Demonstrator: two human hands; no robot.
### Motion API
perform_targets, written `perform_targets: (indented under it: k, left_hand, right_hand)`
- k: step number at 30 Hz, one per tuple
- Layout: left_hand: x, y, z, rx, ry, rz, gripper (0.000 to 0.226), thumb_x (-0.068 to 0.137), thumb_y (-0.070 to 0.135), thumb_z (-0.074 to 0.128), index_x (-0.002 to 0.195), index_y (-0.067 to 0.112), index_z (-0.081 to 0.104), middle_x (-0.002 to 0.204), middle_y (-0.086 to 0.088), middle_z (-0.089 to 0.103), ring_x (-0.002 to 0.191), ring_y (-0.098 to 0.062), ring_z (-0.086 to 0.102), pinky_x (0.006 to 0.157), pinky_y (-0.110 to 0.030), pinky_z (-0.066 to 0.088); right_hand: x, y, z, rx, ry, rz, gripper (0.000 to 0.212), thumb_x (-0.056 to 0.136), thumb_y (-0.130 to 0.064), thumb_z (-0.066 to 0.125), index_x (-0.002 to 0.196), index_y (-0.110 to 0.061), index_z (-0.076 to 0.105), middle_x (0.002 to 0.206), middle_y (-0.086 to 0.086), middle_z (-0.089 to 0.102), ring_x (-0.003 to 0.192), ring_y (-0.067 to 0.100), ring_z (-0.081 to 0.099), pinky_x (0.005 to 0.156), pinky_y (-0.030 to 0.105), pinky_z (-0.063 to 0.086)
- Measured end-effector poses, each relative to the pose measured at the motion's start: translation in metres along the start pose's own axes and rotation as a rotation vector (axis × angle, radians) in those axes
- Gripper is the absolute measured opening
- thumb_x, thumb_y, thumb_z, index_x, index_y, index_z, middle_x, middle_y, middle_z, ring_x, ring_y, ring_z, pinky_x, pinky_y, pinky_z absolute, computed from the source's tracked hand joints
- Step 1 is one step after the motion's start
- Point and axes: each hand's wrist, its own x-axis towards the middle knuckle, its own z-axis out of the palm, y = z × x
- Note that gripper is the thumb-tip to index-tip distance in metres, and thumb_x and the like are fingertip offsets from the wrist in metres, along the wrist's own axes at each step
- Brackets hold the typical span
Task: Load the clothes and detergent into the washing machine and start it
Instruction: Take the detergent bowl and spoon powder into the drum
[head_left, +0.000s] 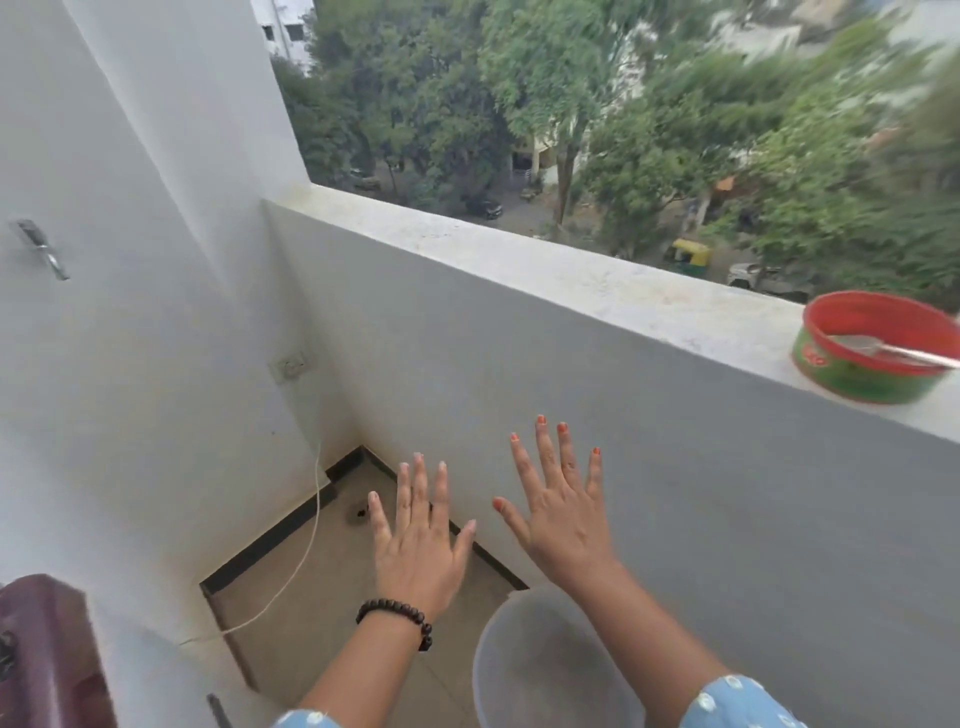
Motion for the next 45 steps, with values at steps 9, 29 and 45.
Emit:
perform_targets:
  k: [9,29,45]
  left_hand:
    - [0.048,0.110,-0.037,-0.142,-0.020,0.238,0.080,0.080,0.069,-0.011,0.144,0.027,-0.032,0.151,0.002,-0.042,0.136,-0.011,-0.045,0.111,-0.046,-0.029]
    - [0.091,0.273,-0.129,-0.675,-0.149,0.571,0.071,0.098,0.057,0.021,0.157,0.022,0.001,0.165,0.007,-0.001,0.149,-0.007,-0.015,0.122,-0.039,-0.012]
    - [0.092,0.307,-0.140,-0.891,-0.258,0.560,0.066,0.100,0.053,0.028,0.157,0.026,0.008,0.164,0.010,0.010,0.151,-0.010,-0.009,0.123,-0.038,-0.006]
  right_hand:
    - [-0.010,0.092,-0.061,0.011,0.135,0.186,0.061,0.096,-0.046,0.026,0.152,-0.023,0.022,0.163,0.008,0.009,0.149,0.025,-0.009,0.117,0.053,0.001]
    - [-0.040,0.207,-0.182,0.452,0.725,0.479,0.052,0.076,-0.014,0.081,0.120,0.001,0.057,0.114,0.016,0.055,0.109,0.022,0.049,0.097,0.028,0.042]
    - [-0.002,0.254,-0.193,0.664,0.331,0.526,0.097,0.055,-0.051,0.090,0.132,-0.016,0.043,0.122,0.000,0.058,0.113,0.016,0.054,0.087,0.021,0.042]
